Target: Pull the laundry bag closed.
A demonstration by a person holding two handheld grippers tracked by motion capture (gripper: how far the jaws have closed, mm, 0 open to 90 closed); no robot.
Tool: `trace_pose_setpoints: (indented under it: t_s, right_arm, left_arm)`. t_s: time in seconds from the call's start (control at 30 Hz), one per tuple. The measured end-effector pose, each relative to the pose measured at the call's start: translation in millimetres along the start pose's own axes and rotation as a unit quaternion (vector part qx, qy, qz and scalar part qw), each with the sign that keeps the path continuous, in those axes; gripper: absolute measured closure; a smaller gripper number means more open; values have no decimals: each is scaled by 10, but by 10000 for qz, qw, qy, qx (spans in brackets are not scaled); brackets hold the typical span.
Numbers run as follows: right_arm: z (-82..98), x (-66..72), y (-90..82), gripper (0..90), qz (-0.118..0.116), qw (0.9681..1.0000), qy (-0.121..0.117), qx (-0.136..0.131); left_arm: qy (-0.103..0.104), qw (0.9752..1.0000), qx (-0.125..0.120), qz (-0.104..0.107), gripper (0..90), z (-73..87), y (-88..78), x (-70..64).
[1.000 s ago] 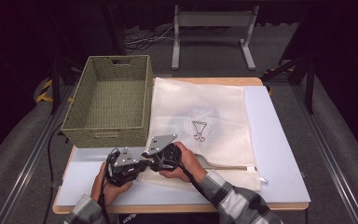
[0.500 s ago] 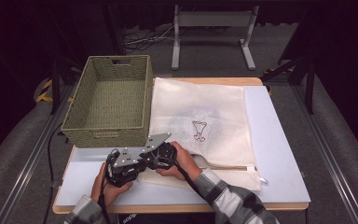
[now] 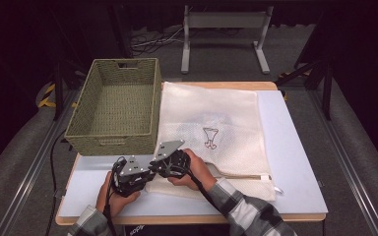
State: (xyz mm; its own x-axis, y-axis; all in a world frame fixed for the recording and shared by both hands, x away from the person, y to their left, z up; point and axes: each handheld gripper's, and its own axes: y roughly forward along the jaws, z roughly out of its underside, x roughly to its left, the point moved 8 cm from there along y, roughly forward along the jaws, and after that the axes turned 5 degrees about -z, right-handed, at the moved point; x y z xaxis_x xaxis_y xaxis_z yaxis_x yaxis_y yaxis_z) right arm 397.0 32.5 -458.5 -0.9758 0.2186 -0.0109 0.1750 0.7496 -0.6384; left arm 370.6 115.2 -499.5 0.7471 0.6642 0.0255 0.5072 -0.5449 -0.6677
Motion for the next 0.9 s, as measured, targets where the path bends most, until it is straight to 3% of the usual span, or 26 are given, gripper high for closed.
trace_pose_setpoints:
  t_s: [0.17,0.3,0.53,0.9]
  right_arm:
    - [80,-20,-87,818,-112,9999,76,-45]
    - [187,-26,-109,815,-143,9998,90,128]
    - [271,-15,-64,811,-81,9986,-104,512]
    - [281,-2,-26,783,-159,9974,-227,672]
  left_arm:
    - [-48,10000,-25,-10,829,-9,-9,7]
    - [-67,9999,-74,-12,829,-26,-19,4]
    - [-69,9999,-109,-10,827,-38,-31,1]
    - [-87,9999,-90,-3,826,-31,-24,-3]
